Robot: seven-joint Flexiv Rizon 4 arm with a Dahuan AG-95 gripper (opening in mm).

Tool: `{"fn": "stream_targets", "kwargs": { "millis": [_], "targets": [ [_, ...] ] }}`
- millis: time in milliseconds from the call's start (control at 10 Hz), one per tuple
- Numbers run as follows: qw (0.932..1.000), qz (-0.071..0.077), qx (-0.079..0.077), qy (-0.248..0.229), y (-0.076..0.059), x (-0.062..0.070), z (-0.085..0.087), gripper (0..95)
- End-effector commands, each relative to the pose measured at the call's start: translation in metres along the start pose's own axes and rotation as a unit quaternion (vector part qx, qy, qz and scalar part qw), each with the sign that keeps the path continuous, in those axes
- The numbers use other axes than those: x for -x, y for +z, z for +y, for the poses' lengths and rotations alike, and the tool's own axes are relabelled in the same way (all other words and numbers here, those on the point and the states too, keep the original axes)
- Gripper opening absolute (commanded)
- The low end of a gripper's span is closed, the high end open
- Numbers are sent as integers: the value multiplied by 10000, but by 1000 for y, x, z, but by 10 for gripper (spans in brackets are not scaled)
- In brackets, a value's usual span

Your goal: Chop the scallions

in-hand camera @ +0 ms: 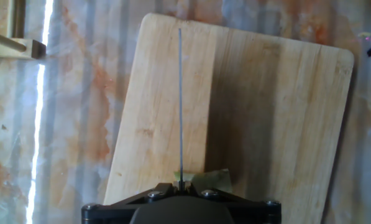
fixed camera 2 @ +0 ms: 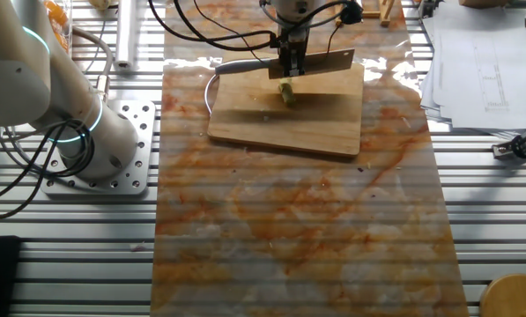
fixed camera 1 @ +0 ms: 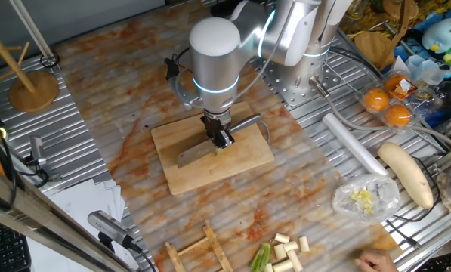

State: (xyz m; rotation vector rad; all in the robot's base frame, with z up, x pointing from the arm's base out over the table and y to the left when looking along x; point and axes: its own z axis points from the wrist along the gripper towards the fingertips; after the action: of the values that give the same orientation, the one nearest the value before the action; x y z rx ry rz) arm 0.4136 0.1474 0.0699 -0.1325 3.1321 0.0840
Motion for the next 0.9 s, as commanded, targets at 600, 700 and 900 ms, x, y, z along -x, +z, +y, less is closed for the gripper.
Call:
{"fn": "stream_targets", "kwargs": {
  "millis": [600,700,900],
  "targets": [
    [10000,44,-38,-57,21,2,-2,0],
    [10000,36,-17,-46,29,4,-3,0],
    [9999,50,90,18,42,8,-5,0]
  ]
}}
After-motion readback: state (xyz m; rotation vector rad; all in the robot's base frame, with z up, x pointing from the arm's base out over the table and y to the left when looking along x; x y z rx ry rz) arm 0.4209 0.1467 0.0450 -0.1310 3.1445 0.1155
